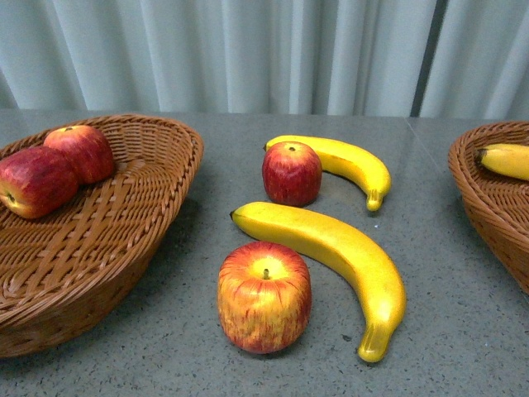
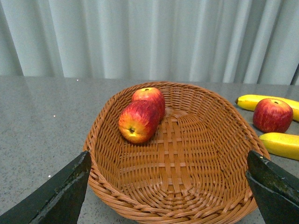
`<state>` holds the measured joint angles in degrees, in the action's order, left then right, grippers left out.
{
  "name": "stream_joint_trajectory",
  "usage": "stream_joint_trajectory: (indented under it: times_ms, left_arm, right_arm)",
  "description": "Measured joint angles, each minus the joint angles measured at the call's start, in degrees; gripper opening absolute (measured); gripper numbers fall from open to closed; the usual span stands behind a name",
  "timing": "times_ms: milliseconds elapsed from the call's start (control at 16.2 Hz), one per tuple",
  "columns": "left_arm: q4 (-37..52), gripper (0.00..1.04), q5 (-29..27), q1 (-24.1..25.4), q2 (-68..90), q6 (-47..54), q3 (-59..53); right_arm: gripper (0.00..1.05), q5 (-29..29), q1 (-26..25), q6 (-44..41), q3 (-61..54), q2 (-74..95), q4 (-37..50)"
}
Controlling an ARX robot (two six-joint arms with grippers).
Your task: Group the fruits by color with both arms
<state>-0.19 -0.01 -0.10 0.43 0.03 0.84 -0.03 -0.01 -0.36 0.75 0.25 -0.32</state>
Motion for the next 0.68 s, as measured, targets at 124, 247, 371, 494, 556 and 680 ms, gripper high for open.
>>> stream_joint_trajectory:
  times_ms: [124,247,371,494,556,680]
  left_arm:
    - [0.0,0.98,0.0,0.0,0.0,0.0,0.0]
    - [0.0,0.98,0.0,0.0,0.0,0.0,0.0]
    - [0.0,0.98,0.0,0.0,0.0,0.0,0.0]
    - [0.0,0.98,0.0,0.0,0.0,0.0,0.0]
    - [0.0,0.98,0.0,0.0,0.0,0.0,0.0]
    - [0.0,0.98,0.0,0.0,0.0,0.0,0.0]
  right_arm:
    - [0.98,0.0,0.0,0.0,0.0,0.0,0.0]
    - [0.98,0.0,0.0,0.0,0.0,0.0,0.0]
    - [0.98,0.0,0.0,0.0,0.0,0.0,0.0]
    - [0.98,0.0,0.0,0.0,0.0,0.0,0.0]
    - [0.98,0.0,0.0,0.0,0.0,0.0,0.0]
    - [0.98,0.0,0.0,0.0,0.0,0.0,0.0]
